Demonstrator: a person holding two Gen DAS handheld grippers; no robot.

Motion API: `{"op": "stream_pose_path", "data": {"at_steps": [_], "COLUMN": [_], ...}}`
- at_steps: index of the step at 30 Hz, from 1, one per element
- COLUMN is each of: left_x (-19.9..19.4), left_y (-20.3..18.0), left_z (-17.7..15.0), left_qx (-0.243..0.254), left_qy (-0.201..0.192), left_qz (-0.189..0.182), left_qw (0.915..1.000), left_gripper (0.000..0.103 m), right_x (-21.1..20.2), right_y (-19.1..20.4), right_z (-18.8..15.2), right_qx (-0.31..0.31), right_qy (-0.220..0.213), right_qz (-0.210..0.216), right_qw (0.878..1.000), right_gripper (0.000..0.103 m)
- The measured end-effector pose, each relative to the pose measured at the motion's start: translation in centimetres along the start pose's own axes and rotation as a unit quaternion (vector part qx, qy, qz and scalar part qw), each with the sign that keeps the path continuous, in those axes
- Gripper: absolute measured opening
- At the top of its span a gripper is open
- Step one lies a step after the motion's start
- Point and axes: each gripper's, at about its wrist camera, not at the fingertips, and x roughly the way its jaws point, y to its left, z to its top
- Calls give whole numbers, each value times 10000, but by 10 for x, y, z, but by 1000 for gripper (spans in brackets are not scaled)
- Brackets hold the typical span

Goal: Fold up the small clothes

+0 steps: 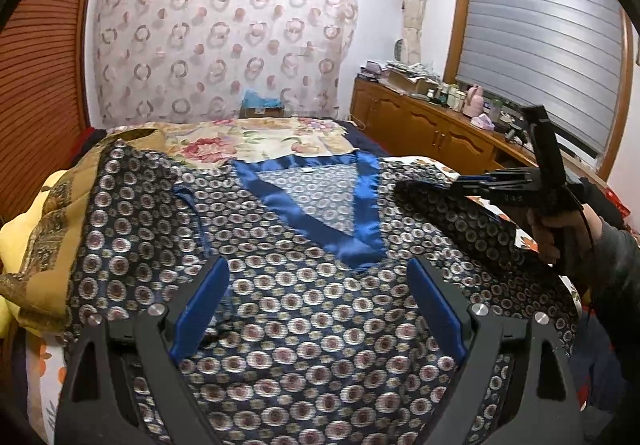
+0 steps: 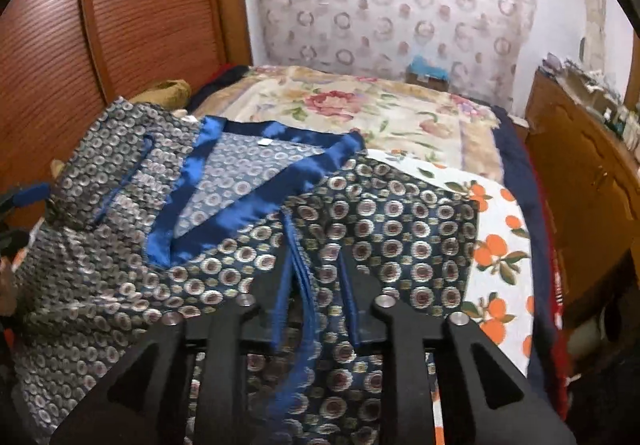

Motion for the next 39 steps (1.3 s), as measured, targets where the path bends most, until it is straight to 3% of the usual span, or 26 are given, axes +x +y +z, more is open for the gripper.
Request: {"op": "stream_pose_path", "data": {"at_steps": [6,14,20,25,29,31,39], "left_x": [1,10,27,38,48,56,63], "left_y": [27,64,101,126,142,152,188], "left_z": [11,30,39,47,58,64,79], "left_qx": [-123,-54,-123,-209,-175,-221,-521], "left_qy": [-10,35,211,322,454,574,645], "left_qz": [255,766,1115,1224,1225,1226,1312], "left_qw": [9996,9970,9935,9917,9913,9905,9879], "left_gripper": [91,91,91,91,79,68,64], "right_x": [-4,6,42,61,62,62,64], "right_y": [-30,-77,-91,-96,-97,-95,-99], "right_z": [0,-1,-5,-5,-7,-7,-9], "right_qx": [235,597,467,476,434,448,582], "right_qy": [-71,31,495,603,510,518,534], "right_qz": [-81,-403,-902,-965,-968,-949,-820], "right_qw": [9997,9974,9936,9924,9931,9931,9935], "right_gripper": [46,52,52,52,52,52,53]}}
